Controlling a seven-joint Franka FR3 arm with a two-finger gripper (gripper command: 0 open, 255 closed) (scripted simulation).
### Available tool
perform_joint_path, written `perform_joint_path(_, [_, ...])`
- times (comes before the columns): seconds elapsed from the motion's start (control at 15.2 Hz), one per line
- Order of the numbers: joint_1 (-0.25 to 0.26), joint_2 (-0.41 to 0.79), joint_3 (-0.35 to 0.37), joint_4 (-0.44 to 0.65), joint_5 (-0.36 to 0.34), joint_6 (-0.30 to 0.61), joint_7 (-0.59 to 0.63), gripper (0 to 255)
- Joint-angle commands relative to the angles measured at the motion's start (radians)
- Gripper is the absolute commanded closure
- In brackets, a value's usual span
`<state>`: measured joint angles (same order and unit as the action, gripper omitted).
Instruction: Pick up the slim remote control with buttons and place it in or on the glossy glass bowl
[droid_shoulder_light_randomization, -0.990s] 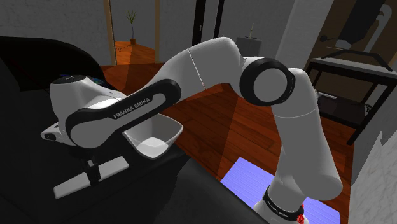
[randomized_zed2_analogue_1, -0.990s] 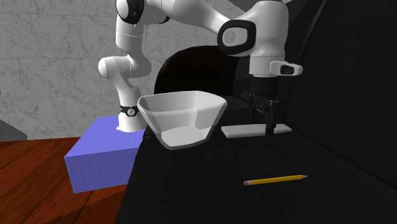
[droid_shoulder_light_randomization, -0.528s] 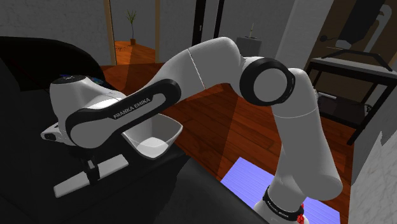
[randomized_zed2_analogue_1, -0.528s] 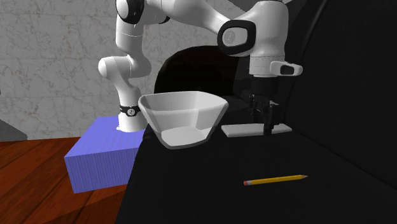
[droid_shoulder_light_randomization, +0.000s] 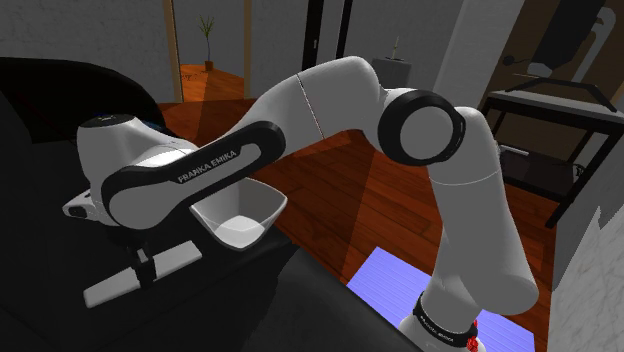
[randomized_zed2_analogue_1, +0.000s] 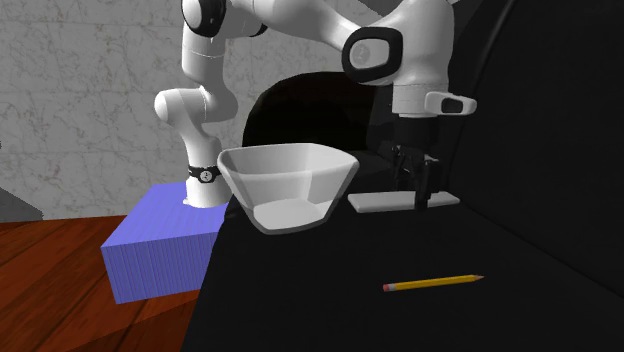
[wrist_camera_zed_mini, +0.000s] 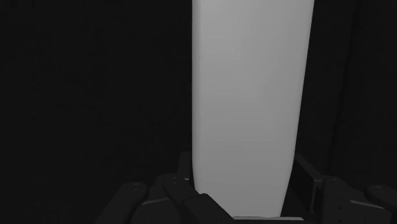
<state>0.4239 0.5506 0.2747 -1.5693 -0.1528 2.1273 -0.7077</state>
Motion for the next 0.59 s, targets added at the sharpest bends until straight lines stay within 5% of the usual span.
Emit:
perform_joint_path(0.0, [-0.001,-0.011,0.002,0.007,0.003,-0.017,-0.001,255])
perform_joint_path(0.53, [-0.003,-0.049,0.01,0.058,0.016,-0.105,-0.009,255])
